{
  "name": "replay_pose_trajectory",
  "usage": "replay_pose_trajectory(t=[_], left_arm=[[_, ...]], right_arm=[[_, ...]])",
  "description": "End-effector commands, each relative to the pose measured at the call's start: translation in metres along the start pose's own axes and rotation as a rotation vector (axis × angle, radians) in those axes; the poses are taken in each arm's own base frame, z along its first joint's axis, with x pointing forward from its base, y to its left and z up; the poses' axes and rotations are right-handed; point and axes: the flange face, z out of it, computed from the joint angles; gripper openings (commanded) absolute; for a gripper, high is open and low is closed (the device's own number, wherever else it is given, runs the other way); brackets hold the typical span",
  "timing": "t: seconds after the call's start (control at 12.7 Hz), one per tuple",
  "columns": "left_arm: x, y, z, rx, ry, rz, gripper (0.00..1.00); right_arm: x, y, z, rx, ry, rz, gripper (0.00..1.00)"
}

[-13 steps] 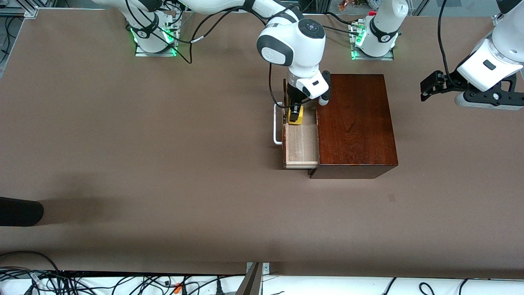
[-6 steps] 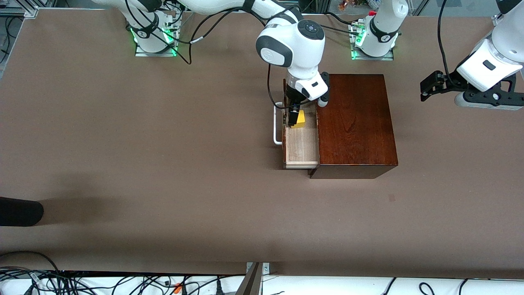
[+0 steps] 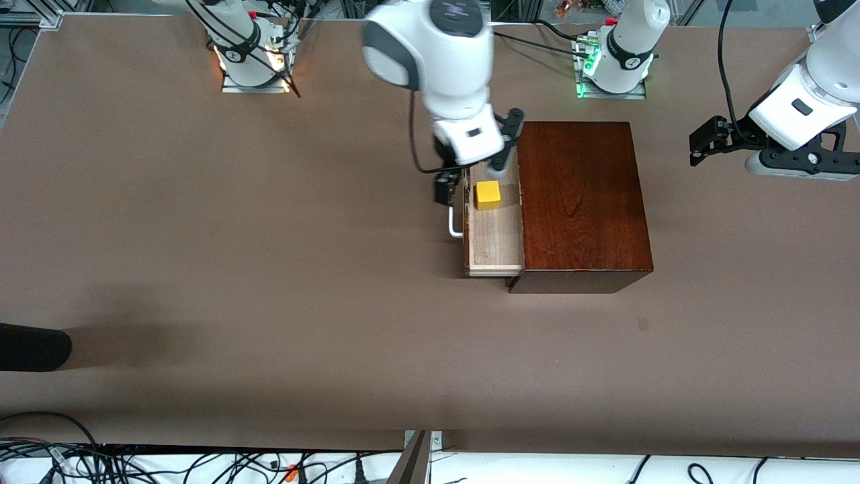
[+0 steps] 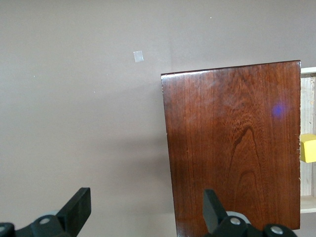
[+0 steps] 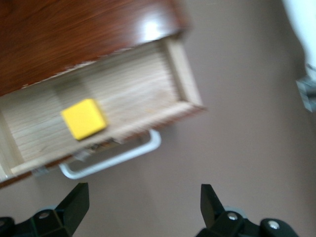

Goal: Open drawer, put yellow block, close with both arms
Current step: 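Raise the right gripper away from the drawer toward rest, then push the drawer front shut with the left gripper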

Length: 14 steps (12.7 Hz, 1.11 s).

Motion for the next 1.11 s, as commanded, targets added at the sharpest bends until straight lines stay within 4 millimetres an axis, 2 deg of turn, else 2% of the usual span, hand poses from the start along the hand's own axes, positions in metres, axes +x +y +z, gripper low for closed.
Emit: replay_pose_trajectory(t=[0.0, 0.08, 0.16, 0.24, 0.32, 0.39, 0.47, 0.55, 0.71, 0.79, 0.95, 1.03], left_arm=[[0.002, 0.006, -0.006, -0.028, -0.003, 0.01, 1.0], [0.002, 0.016, -0.002, -0.027, -0.018, 0.032, 1.0], [0.002, 0.032, 0.014, -0.022, -0.088, 0.062, 1.0], [-0.003, 0.053, 0.016, -0.014, -0.139, 0.103, 1.0], [-0.006, 0.082, 0.015, -0.01, -0.18, 0.161, 1.0], [-0.006, 0.114, 0.004, -0.012, -0.177, 0.216, 1.0], [0.003, 0.139, 0.008, -0.013, -0.184, 0.26, 1.0], [0.008, 0.16, 0.016, -0.012, -0.192, 0.296, 1.0], [0.014, 0.21, 0.039, -0.066, -0.223, 0.422, 1.0], [0.017, 0.236, 0.052, -0.087, -0.241, 0.494, 0.94], [0.012, 0.294, 0.072, -0.105, -0.254, 0.644, 0.34], [0.012, 0.318, 0.079, -0.124, -0.236, 0.703, 0.2]], right_arm=[[-0.062, 0.08, -0.058, 0.084, -0.002, 0.151, 1.0], [-0.086, 0.101, -0.083, 0.071, -0.02, 0.19, 1.0], [-0.112, 0.129, -0.096, 0.058, -0.03, 0.239, 1.0], [-0.135, 0.153, -0.112, 0.048, -0.02, 0.292, 1.0], [-0.164, 0.184, -0.12, 0.063, -0.005, 0.37, 1.0], [-0.199, 0.216, -0.127, 0.104, 0.018, 0.471, 1.0], [-0.232, 0.236, -0.134, 0.131, 0.022, 0.547, 1.0], [-0.263, 0.252, -0.136, 0.116, -0.002, 0.622, 1.0], [-0.304, 0.266, -0.126, 0.114, -0.057, 0.722, 1.0], [-0.323, 0.27, -0.12, 0.118, -0.083, 0.772, 1.0], [-0.352, 0.267, -0.112, 0.127, -0.13, 0.902, 1.0], [-0.362, 0.261, -0.111, 0.129, -0.138, 0.938, 1.0]])
